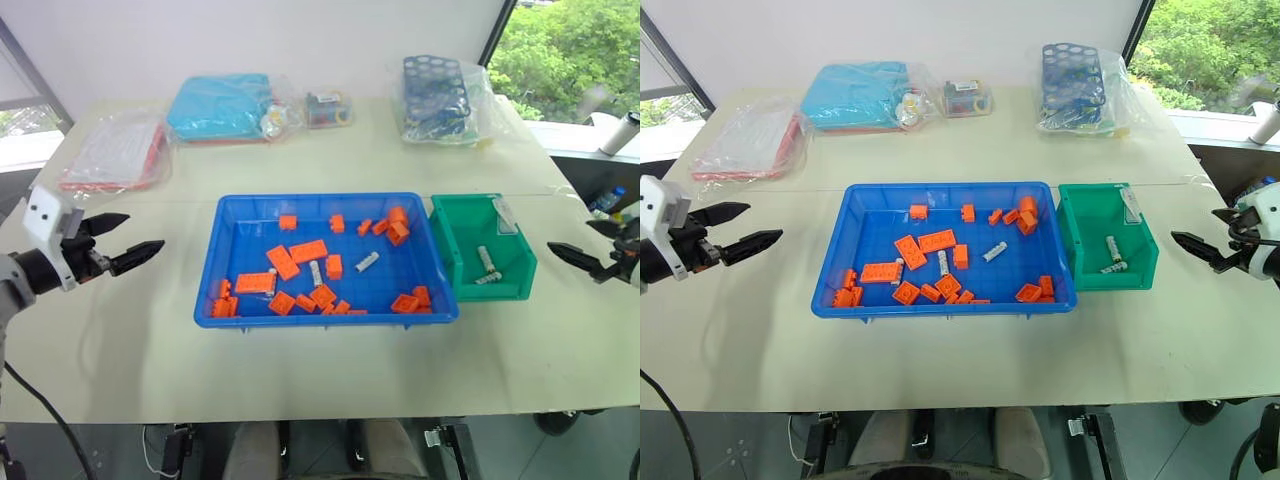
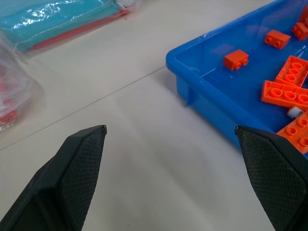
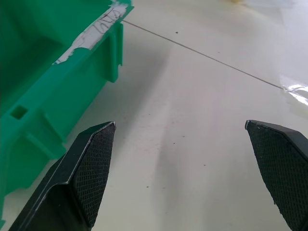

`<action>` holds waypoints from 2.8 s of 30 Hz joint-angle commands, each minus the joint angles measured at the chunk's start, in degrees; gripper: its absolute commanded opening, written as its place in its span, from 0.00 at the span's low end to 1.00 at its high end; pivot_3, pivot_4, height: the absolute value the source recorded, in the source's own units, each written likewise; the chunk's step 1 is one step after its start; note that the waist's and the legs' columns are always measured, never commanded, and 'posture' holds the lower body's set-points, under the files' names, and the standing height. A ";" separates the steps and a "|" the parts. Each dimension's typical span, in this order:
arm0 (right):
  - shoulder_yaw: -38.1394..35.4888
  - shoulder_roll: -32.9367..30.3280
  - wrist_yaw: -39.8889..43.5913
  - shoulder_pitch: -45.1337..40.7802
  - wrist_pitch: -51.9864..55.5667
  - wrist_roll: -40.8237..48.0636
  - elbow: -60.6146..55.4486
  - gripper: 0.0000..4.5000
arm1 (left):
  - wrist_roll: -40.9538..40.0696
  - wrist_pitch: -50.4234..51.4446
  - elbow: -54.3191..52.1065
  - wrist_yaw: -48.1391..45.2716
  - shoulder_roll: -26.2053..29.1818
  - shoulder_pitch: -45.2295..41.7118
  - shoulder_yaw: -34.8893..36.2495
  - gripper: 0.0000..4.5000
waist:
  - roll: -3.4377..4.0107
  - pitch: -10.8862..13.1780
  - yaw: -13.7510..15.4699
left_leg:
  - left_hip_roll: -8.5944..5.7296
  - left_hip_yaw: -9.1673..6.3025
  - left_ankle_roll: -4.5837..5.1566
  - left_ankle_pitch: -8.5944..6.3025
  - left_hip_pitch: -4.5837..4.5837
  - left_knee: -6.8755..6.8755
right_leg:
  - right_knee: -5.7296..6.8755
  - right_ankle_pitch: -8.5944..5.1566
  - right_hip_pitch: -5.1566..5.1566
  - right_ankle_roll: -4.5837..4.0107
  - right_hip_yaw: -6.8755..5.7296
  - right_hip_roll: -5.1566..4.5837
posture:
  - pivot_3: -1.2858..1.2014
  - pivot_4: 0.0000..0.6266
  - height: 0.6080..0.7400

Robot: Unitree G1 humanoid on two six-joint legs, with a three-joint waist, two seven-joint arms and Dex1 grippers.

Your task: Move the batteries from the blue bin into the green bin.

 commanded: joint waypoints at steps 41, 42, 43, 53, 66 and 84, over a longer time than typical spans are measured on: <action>46.19 40.20 0.72 -33.65 30.68 -3.68 -33.26 0.99 | -4.94 2.55 -19.88 -15.03 8.53 0.37 -6.30 1.00 | 0.00 0.03 -1.41 | 0.04 -0.04 0.00 0.02 -0.88 0.34 | 0.61 0.12 -1.03 0.18 -0.03 0.19 | 0.52 0.24 1.00; 47.54 42.13 0.41 -33.74 30.20 -4.77 -31.98 0.99 | -4.97 2.55 -20.10 -15.17 8.50 0.27 -6.59 1.00 | 0.00 0.03 -1.42 | 0.06 -0.04 0.00 0.02 -0.88 0.32 | 0.63 0.12 -1.05 0.18 -0.03 0.23 | 0.52 0.24 1.00; 48.58 43.99 -0.09 -33.96 29.97 -5.76 -30.52 0.99 | -5.15 2.68 -20.33 -15.38 8.51 0.24 -6.74 1.00 | 0.00 0.03 -1.31 | 0.07 -0.05 0.00 0.02 -0.88 0.30 | 0.64 0.12 -1.06 0.17 -0.03 0.25 | 0.52 0.24 1.00; 52.43 53.84 -4.30 -34.41 26.60 -13.15 -17.95 0.99 | -4.76 2.19 -19.85 -15.78 8.81 0.43 -5.84 1.00 | -0.10 -0.02 -1.43 | 0.03 -0.07 -0.02 0.03 -1.03 0.41 | 0.66 0.13 -1.12 0.19 -0.07 0.21 | 0.52 0.24 1.00; 50.89 57.97 -3.95 -34.02 24.04 -15.08 -15.12 0.39 | -4.74 2.31 -18.42 -15.07 8.77 -1.32 -6.52 1.00 | -0.10 -0.02 -1.44 | 0.04 -0.07 -0.03 0.03 -1.03 0.38 | 0.67 0.13 -1.14 0.20 -0.07 0.23 | 0.52 0.24 1.00; 41.12 60.81 -18.42 -43.67 11.03 -18.60 8.72 0.39 | -3.73 1.46 -17.81 -14.62 7.24 -3.73 -9.53 1.00 | -0.11 -0.03 -1.60 | 0.04 -0.06 -0.06 0.05 -1.03 0.33 | 0.67 0.13 -1.16 0.20 -0.06 0.23 | 0.52 0.24 1.00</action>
